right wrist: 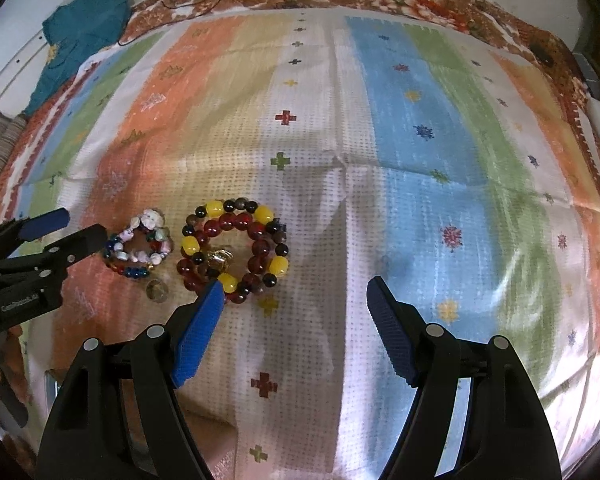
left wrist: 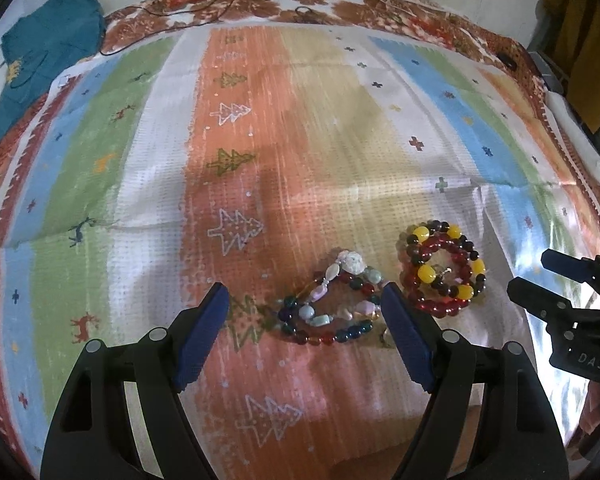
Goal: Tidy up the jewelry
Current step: 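Move both open tools back over the remaining bracelets, then grasp the white bead bracelet with the left tool while the right tool grasps the black-and-yellow bead bracelet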
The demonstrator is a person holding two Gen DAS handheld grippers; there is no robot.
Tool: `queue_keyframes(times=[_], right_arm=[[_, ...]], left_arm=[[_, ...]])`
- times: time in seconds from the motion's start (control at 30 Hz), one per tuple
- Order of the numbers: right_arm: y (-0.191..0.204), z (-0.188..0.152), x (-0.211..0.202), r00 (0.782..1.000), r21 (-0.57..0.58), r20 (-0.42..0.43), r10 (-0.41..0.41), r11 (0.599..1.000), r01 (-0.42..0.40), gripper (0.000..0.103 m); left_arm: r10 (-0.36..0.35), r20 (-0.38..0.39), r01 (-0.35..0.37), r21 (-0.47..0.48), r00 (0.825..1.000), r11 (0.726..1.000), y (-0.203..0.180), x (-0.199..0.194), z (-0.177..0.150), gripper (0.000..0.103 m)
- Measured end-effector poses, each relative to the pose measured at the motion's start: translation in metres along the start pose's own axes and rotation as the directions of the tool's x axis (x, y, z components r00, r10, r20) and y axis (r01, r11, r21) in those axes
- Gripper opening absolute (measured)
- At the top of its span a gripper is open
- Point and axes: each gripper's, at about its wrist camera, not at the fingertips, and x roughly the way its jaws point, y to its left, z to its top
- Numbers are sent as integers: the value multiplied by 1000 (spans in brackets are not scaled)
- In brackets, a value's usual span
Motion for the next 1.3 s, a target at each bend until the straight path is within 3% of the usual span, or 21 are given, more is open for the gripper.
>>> queue_keyframes(times=[0.23, 0.4, 0.53, 0.6, 0.67, 0.83, 1.07, 1.17, 1.23, 1.3], right_arm=[[1, 5, 10, 1000, -1, -13, -10, 1000, 10, 74], [-6, 6, 20, 998, 43, -49, 44, 998, -42, 74], [-7, 8, 26, 998, 41, -56, 31, 999, -28, 74], [-7, 9, 30, 997, 43, -64, 30, 999, -27, 72], [-7, 10, 34, 997, 39, -73, 24, 999, -21, 65], [-6, 14, 44, 996, 36, -84, 12, 999, -9, 64], [-7, 16, 47, 997, 29, -78, 15, 999, -13, 60], [-9, 16, 47, 997, 27, -77, 11, 1000, -9, 54], [-11, 15, 49, 996, 23, -83, -9, 1000, 11, 43], [-12, 14, 50, 996, 24, -85, -13, 1000, 15, 42]], left_arm=[[2, -20, -1, 21, 1000, 1000, -3, 15, 3, 76], [7, -16, -6, 37, 1000, 999, -9, 19, 8, 70], [13, -21, -11, 57, 1000, 998, -14, 23, 12, 65], [17, -36, -15, 58, 999, 998, -14, 28, 12, 48], [24, -65, -20, 64, 998, 998, -15, 34, 12, 42], [14, -67, -10, 67, 998, 998, -14, 39, 11, 42], [9, -76, -3, 79, 997, 997, -14, 46, 12, 26], [4, -73, 2, 91, 997, 996, -16, 45, 10, 20], [12, -70, -4, 102, 998, 995, -19, 45, 10, 18], [13, -69, -5, 111, 998, 994, -21, 45, 9, 13]])
